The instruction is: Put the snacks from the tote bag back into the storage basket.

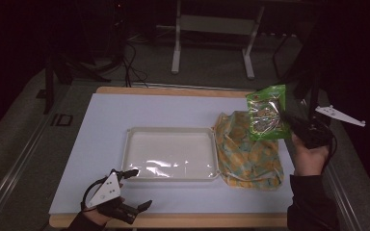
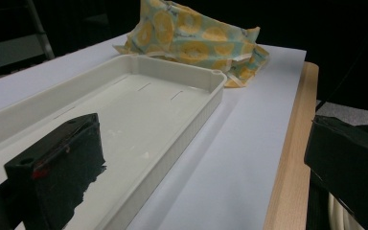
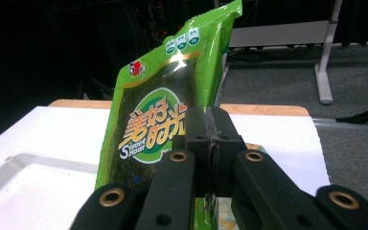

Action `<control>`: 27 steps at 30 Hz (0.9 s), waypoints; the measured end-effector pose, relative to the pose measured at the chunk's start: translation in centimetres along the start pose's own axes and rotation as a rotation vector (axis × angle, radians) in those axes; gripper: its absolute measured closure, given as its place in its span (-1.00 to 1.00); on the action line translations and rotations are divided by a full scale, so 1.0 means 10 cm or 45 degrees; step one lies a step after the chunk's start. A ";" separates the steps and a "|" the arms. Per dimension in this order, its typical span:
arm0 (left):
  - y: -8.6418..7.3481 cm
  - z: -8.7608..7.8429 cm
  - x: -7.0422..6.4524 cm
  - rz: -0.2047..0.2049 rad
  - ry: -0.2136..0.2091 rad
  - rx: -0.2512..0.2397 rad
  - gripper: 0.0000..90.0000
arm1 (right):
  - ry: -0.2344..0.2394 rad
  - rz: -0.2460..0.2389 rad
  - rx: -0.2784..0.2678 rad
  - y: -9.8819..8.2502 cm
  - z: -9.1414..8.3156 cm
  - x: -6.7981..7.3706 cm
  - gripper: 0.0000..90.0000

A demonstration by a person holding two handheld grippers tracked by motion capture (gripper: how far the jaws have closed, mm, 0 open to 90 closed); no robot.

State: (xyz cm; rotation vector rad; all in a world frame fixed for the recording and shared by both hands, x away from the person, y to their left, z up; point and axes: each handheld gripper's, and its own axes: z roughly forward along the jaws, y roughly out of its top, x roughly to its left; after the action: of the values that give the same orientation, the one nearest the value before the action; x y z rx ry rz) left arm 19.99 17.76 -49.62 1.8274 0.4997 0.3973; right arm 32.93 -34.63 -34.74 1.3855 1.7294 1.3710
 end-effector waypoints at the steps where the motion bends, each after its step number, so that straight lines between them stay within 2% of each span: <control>1: 0.00 0.00 0.00 0.002 0.000 -0.003 -0.99 | 0.001 -0.005 -0.004 0.01 0.00 0.02 0.98; 14: 0.00 -0.01 -0.01 0.004 0.001 -0.010 -0.99 | 0.054 -0.030 -0.024 0.12 0.11 0.30 0.98; 18: 0.00 -0.01 -0.01 0.006 0.001 -0.011 -0.99 | 0.060 -0.030 -0.027 0.14 0.14 0.35 0.98; 27: 0.00 -0.01 -0.01 0.008 0.001 -0.013 -0.99 | 0.102 -0.063 -0.032 0.18 0.24 0.59 0.98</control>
State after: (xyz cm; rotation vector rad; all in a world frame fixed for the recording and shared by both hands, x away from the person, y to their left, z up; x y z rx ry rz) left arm 19.85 17.83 -49.56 1.8195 0.4918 0.4042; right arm 33.74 -28.36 -32.88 1.2821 1.7798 1.4342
